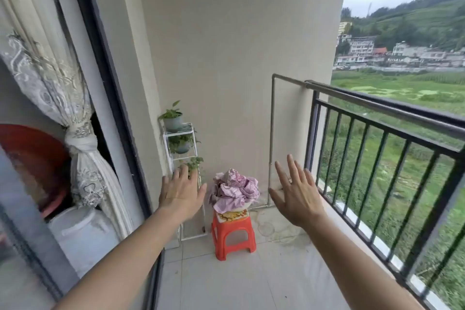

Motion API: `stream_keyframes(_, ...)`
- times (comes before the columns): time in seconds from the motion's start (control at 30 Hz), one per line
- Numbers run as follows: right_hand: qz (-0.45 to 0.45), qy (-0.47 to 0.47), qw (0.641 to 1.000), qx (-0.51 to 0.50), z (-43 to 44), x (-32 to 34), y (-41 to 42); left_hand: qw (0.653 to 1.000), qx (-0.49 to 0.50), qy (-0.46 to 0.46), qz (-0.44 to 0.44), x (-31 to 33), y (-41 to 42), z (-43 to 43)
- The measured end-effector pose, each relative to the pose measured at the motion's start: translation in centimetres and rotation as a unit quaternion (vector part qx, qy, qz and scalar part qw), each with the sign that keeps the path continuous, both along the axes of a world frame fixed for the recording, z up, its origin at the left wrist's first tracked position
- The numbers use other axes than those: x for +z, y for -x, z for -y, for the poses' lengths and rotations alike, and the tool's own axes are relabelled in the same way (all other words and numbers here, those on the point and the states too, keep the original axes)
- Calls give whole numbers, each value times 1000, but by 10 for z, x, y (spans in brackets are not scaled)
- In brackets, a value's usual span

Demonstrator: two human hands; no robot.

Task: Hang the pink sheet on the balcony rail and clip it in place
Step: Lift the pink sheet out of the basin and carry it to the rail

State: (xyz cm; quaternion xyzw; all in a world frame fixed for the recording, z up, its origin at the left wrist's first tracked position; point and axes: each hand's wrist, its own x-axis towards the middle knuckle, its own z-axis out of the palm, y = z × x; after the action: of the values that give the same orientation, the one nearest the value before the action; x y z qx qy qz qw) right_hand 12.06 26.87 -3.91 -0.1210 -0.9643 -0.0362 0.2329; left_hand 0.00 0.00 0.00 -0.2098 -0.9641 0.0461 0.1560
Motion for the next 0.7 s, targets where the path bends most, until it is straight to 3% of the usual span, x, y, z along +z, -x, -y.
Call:
stream_keyframes(0.3, 71, 43, 995, -55, -137, -20, 145, 995, -34, -30, 90, -22, 121, -123)
stream_keyframes(0.7, 154, 76, 985, -24, -222, -82, 340, 986, 9, -31, 161, -97, 320, -193)
